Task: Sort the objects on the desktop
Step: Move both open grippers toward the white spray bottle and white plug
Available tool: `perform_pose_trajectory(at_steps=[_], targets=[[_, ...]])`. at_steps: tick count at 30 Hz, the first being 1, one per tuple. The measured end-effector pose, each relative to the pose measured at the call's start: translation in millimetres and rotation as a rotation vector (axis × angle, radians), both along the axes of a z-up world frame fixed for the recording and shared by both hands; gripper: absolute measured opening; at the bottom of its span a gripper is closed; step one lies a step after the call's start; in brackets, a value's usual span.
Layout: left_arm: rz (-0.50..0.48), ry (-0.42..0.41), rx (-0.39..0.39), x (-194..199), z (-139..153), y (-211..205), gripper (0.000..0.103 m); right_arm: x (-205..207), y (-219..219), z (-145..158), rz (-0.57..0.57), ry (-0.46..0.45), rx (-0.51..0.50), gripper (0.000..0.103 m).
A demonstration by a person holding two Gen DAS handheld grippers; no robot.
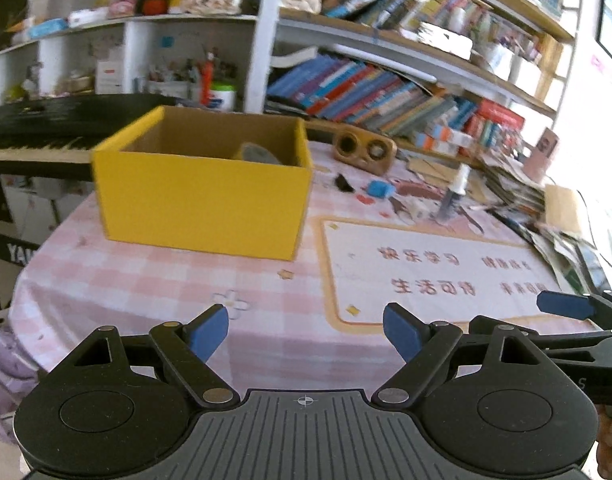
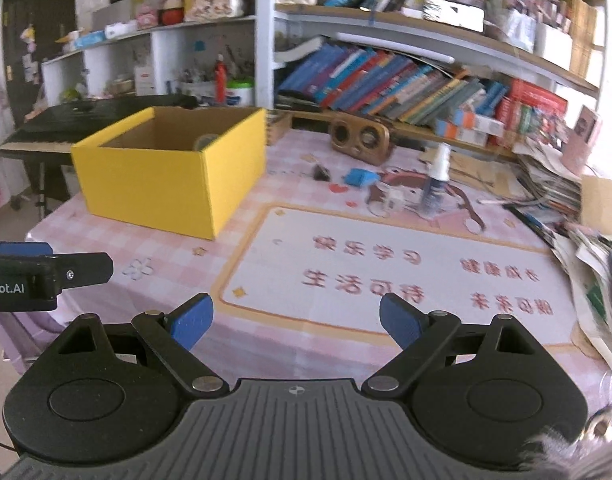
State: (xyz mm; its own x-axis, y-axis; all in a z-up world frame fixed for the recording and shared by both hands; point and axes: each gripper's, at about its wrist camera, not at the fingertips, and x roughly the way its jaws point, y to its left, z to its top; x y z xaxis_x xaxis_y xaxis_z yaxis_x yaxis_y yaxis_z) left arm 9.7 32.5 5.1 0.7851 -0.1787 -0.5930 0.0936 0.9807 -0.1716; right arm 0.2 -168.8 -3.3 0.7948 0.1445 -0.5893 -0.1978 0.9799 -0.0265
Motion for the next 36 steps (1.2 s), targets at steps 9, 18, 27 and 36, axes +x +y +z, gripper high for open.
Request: perform_pose_trajectory(at_steps=[9, 18, 27, 36], targets=[[-0.111, 0.026, 0.002, 16, -7, -39, 0.087, -2, -37, -5, -0.113, 0.027, 0.005, 0.090], [-0.176, 0.048, 0.014, 39, -9, -79, 0.087, 9, -77, -8, -0.183, 0.056, 0.015, 0.090], [-0.169, 0.072, 0.014, 64, -13, -107, 0.087, 38, -106, -12, -0.166, 0.081, 0.007, 0.088], [-0.143, 0.086, 0.010, 96, -16, -134, 0.087, 75, -135, -14, -0.128, 0.097, 0.005, 0.087]])
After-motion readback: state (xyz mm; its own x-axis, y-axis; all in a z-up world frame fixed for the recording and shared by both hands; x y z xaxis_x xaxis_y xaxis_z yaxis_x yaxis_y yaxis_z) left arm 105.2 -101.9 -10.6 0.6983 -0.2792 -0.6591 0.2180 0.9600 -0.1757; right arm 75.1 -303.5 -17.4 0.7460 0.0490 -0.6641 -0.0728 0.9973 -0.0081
